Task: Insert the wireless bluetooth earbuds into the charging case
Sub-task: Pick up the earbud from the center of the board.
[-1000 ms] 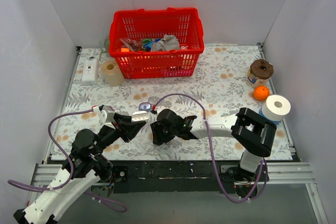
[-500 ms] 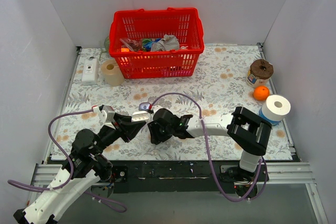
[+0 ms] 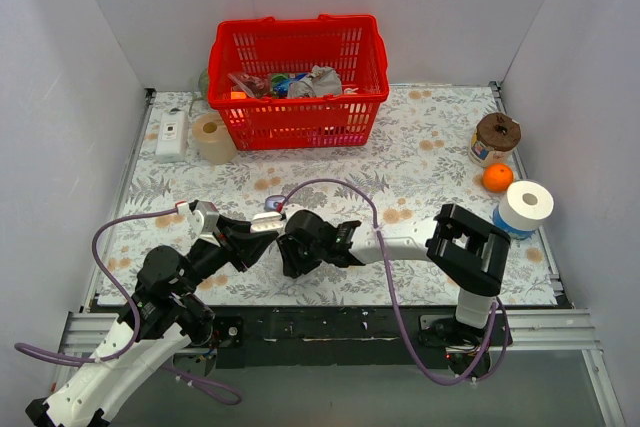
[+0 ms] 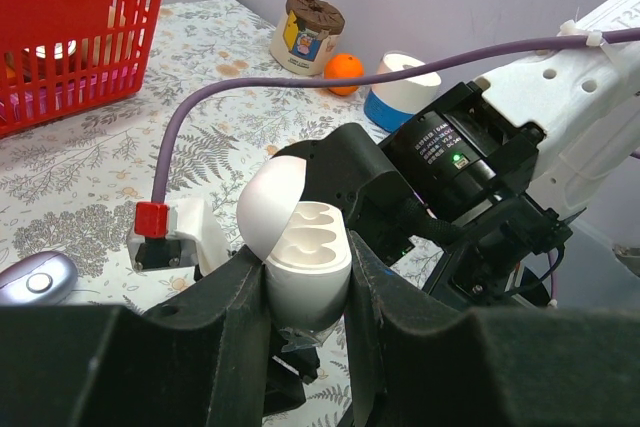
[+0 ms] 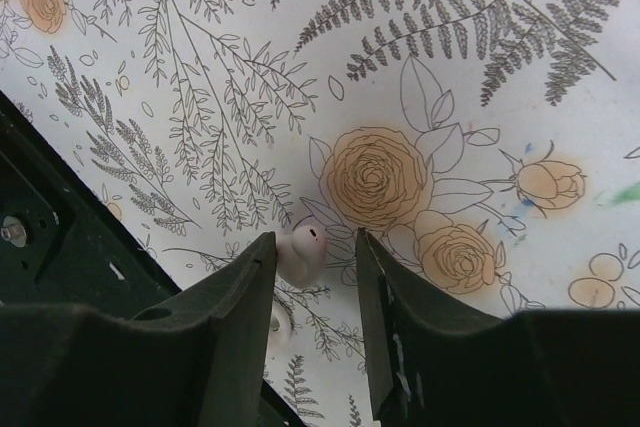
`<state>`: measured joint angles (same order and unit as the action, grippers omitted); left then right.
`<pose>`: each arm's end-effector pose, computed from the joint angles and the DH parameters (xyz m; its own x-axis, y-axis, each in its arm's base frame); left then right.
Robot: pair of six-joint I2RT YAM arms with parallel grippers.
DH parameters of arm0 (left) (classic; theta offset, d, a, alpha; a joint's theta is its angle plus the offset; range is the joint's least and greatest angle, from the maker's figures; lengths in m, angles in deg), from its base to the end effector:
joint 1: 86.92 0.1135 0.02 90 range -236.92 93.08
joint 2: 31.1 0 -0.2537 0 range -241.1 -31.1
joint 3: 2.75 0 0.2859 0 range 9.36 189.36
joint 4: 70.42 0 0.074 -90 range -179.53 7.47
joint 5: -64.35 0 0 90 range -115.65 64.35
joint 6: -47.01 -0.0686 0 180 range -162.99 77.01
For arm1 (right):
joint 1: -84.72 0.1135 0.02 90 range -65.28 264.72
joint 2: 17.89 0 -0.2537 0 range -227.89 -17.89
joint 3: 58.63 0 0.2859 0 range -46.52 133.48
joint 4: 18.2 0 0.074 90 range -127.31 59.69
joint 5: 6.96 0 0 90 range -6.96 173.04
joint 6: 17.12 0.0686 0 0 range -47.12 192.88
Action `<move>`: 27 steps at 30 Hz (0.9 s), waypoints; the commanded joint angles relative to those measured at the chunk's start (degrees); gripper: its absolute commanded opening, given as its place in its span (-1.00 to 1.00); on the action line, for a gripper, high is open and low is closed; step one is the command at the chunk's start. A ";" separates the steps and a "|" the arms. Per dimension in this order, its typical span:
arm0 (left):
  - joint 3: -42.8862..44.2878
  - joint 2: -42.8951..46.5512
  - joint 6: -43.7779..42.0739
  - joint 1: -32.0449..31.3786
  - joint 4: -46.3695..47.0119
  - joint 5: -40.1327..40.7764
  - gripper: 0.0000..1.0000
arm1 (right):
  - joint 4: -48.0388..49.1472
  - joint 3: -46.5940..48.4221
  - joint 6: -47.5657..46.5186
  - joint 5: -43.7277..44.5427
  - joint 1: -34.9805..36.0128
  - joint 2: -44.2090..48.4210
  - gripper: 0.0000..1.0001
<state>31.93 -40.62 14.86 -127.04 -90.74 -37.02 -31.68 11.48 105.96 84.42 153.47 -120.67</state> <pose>0.1208 -0.1194 0.2889 -0.6277 -0.5565 -0.5443 0.4707 0.2855 -0.8348 0.1522 0.3867 0.1038 -0.7243 -0.3569 -0.5900 -0.6330 0.6835 0.3636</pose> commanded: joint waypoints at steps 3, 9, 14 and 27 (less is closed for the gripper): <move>2.22 0.20 -0.36 0.04 -0.14 -0.58 -0.95 | -7.51 -1.04 -0.30 0.37 1.30 -4.01 -0.20; 2.22 0.38 -0.36 0.04 -0.14 -0.67 -0.95 | -7.25 -1.22 -0.03 0.46 1.30 -3.22 -0.53; 2.22 0.47 -0.28 0.04 -0.23 -0.75 -0.95 | -7.33 -1.57 -0.03 1.51 1.30 -0.68 -0.70; 5.20 -4.36 -2.47 0.04 0.03 -4.08 -0.92 | -31.97 12.80 -26.37 2.23 -4.15 19.98 -0.97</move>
<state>33.48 -41.69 14.57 -127.04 -91.57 -37.77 -49.29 12.81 95.19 86.76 150.33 -109.28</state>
